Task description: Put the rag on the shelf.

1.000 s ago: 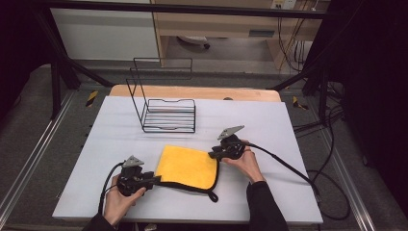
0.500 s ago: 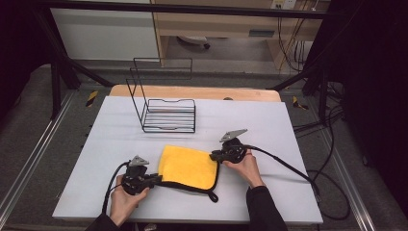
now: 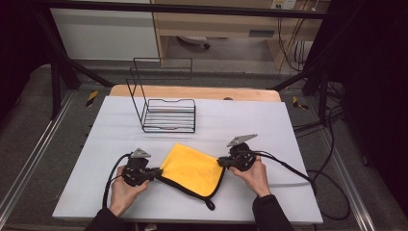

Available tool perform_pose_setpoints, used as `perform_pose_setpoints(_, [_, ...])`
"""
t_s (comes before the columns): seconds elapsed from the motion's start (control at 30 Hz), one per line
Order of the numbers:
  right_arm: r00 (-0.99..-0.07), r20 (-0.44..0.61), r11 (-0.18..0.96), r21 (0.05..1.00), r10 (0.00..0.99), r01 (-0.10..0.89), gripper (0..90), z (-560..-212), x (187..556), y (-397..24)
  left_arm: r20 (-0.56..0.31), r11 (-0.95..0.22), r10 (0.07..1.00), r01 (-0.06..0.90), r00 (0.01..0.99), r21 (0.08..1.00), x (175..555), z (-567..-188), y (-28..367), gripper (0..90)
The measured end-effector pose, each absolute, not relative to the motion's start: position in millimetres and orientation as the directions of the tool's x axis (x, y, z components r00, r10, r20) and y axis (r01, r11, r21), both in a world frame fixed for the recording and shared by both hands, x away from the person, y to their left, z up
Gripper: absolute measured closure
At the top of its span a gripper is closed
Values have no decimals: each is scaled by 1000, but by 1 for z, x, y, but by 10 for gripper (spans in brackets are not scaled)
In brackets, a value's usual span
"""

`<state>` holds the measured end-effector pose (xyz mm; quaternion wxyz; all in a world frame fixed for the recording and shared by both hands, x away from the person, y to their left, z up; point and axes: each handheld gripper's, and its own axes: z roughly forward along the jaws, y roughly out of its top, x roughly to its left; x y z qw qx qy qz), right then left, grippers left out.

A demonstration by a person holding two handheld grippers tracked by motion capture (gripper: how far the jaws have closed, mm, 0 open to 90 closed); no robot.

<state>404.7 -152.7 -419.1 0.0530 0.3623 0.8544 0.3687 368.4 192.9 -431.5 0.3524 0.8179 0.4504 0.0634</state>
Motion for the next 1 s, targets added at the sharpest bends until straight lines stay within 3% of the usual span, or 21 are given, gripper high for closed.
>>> perform_pose_setpoints(0.27, [-619, 262, 331, 660, 740, 675, 822, -423, 348, -173, -171, -404, 761, 663, 625, 630, 388, -434, 171, 836])
perform_pose_setpoints(0.47, [-636, 205, 356, 684, 744, 636, 777, -432, 341, -178, -164, -406, 748, 639, 644, 654, 384, -435, 170, 802])
perform_pose_setpoints(0.53, [-661, 99, 430, 687, 744, 586, 684, -438, 346, -179, -123, -412, 755, 612, 644, 676, 380, -433, 174, 735])
perform_pose_setpoints(0.67, [-695, 79, 382, 788, 715, 483, 512, -424, 370, -174, -99, -410, 753, 582, 650, 703, 373, -427, 189, 499])
perform_pose_setpoints(0.73, [-705, 69, 383, 800, 706, 462, 473, -422, 377, -169, -88, -405, 756, 569, 649, 715, 369, -425, 198, 464])
perform_pose_setpoints(0.9, [-739, 103, 379, 807, 666, 454, 443, -418, 418, -129, -89, -388, 757, 555, 648, 736, 361, -425, 220, 279])
perform_pose_setpoints(1.0, [-756, 110, 426, 769, 645, 476, 469, -423, 442, -105, -129, -355, 755, 567, 642, 743, 356, -428, 232, 225])
